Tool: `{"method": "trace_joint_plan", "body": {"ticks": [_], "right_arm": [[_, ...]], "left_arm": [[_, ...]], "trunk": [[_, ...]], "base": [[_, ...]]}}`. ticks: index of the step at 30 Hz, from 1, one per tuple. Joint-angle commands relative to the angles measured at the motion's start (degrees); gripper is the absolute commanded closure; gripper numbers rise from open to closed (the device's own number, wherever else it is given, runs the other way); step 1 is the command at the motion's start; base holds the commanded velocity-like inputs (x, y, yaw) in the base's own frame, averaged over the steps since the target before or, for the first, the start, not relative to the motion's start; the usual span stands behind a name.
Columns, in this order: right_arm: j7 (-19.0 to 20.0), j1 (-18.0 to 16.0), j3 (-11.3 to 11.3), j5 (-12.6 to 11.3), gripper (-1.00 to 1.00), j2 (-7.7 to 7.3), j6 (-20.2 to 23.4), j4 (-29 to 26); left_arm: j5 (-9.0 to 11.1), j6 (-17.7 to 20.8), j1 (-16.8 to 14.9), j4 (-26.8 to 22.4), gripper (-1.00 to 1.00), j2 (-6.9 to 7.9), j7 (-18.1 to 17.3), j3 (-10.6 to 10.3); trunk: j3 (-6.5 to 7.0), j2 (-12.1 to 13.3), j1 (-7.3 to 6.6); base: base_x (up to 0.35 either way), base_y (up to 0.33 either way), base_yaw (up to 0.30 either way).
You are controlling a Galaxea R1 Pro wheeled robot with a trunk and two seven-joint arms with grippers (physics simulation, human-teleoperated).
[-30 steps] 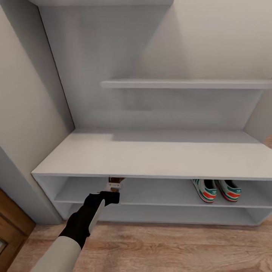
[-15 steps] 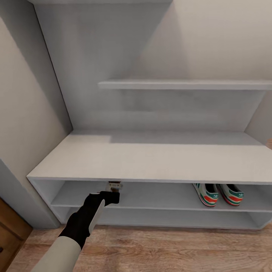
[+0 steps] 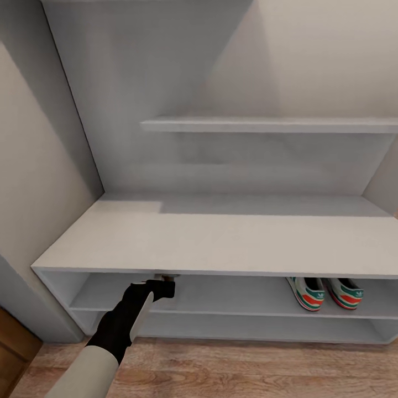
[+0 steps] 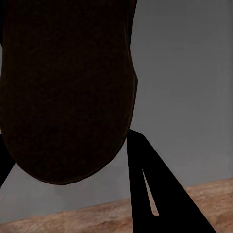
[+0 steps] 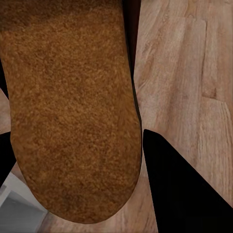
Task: Pick up the two gym shoes and the two sandals from the corridor floor and place them onto the hallstand (shoe rack) in the corridor, making sure they are on the rack and not on the floor. Arrange them so the two gym shoes are next to each other and the two sandals are next to each other.
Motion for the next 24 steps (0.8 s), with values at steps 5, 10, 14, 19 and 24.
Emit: {"method": "trace_joint_plan", "body": {"ticks": [5, 10, 14, 19, 24], "right_arm": [[0.17, -0.1, -0.16, 0.44, 1.0, -0.01, 0.32, -0.07], [0.16, -0.1, -0.16, 0.44, 1.0, -0.02, 0.32, -0.07], [0.2, -0.1, -0.16, 0.44, 1.0, -0.01, 0.32, -0.08], [0.18, -0.11, -0.16, 0.44, 1.0, -0.02, 0.32, -0.09], [0.12, -0.1, -0.16, 0.44, 1.0, -0.02, 0.32, -0.07]], "left_arm": [[0.22, 0.34, -0.02, -0.07, 1.0, 0.01, 0.02, -0.01], [0.22, 0.34, -0.04, -0.07, 1.0, 0.01, 0.02, -0.01], [0.22, 0.33, -0.01, -0.07, -1.0, 0.01, 0.02, -0.02], [0.22, 0.34, 0.0, -0.07, -1.0, 0.04, 0.02, -0.01], [0.22, 0.32, -0.01, -0.07, -1.0, 0.08, 0.01, 0.03]], "trunk": [[-0.05, -0.02, -0.01], [-0.05, -0.02, -0.01], [-0.05, -0.02, -0.01], [-0.05, -0.02, -0.01], [-0.05, -0.02, -0.01]], "base": [[0.002, 0.0, 0.0], [0.0, 0.0, 0.0], [0.0, 0.0, 0.0], [0.0, 0.0, 0.0], [0.0, 0.0, 0.0]]}}
